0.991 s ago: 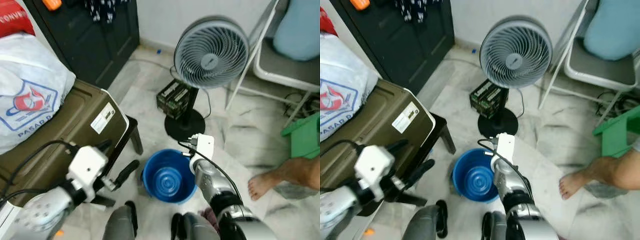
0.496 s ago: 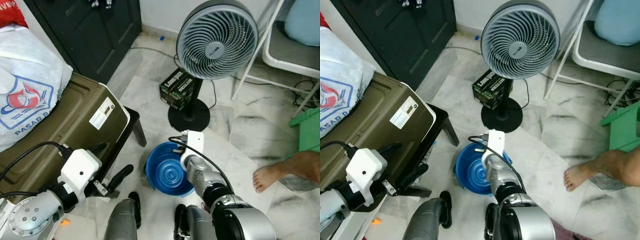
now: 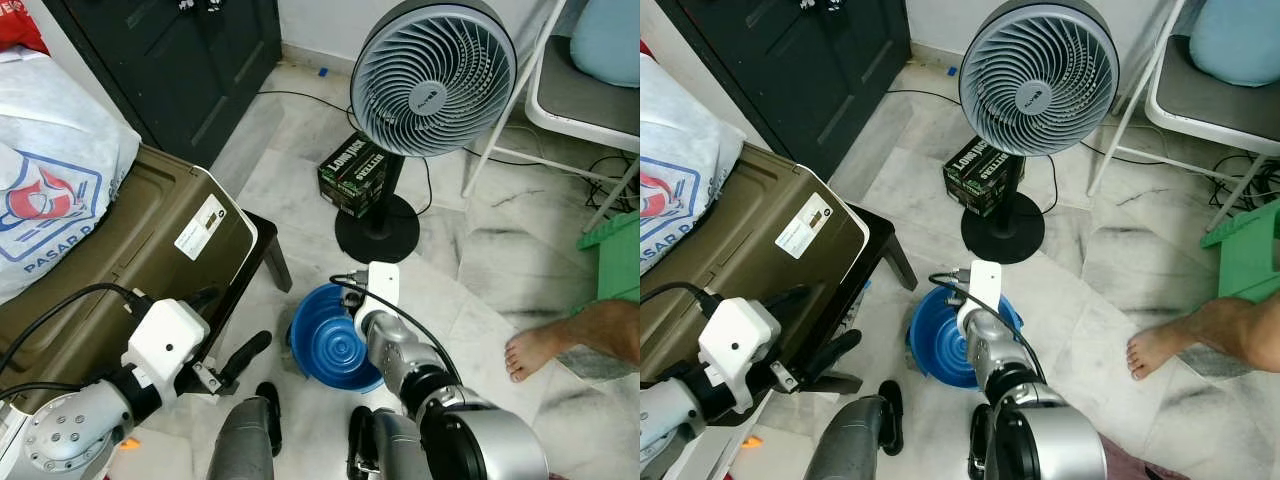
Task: Clean up the room
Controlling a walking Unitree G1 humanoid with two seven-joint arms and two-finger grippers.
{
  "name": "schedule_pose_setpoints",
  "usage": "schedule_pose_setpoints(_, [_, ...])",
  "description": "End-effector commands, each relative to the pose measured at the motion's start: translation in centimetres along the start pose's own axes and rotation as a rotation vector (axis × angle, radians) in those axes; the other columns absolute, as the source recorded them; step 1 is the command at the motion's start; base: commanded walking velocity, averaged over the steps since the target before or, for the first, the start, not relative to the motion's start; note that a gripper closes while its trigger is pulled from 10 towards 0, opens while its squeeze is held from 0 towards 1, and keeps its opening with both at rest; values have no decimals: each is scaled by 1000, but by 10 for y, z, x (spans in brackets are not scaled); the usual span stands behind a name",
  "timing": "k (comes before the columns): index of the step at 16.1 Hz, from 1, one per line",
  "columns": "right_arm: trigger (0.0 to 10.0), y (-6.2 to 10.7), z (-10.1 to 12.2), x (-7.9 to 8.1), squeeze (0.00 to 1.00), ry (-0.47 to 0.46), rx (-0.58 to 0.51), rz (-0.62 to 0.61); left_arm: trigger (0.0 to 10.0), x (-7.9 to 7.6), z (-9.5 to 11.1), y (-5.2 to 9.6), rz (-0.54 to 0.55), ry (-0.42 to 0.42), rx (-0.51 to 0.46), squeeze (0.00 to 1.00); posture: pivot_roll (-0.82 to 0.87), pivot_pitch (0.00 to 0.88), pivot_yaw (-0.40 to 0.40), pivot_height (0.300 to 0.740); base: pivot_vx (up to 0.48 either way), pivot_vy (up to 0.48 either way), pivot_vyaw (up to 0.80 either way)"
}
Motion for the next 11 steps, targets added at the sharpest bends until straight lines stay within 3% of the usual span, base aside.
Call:
schedule_pose_setpoints(1, [10000,1,-9,1,1000,6,23,8,10000,-5,-1,1,-14,6,10,0,209,295,29,740,0,0,0])
schedule_pose_setpoints(5, [10000,0,3,-4,1000,14,-29,14,10000,-4,-3,-5,-3,9,1,0,198,286,20,740,0,0,0])
schedule_pose_setpoints(7, [10000,2,23,1,1000,55,-133,75,10000,0,-5,-9,25,23,-15,0,176,263,9,740,0,0,0])
schedule_pose_setpoints(10, [10000,23,44,2,1000,135,-291,172,10000,7,-3,-20,69,61,-62,0,119,220,-15,740,0,0,0])
schedule_pose_setpoints(11, [10000,38,48,0,1000,164,-342,205,10000,9,0,-27,79,69,-82,0,89,199,-24,740,0,0,0])
Point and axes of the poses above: a point about 5 cm out from each wrist's last joint towards the gripper, its own y axis pointing back from the gripper into the wrist, its own z axis along the axis of the wrist's last joint, x = y × z, the point moved 4 cm from there along -y, pointing out of the wrist towards the gripper, and after that the axes turned 1 degree about y, right-handed, at the moved point
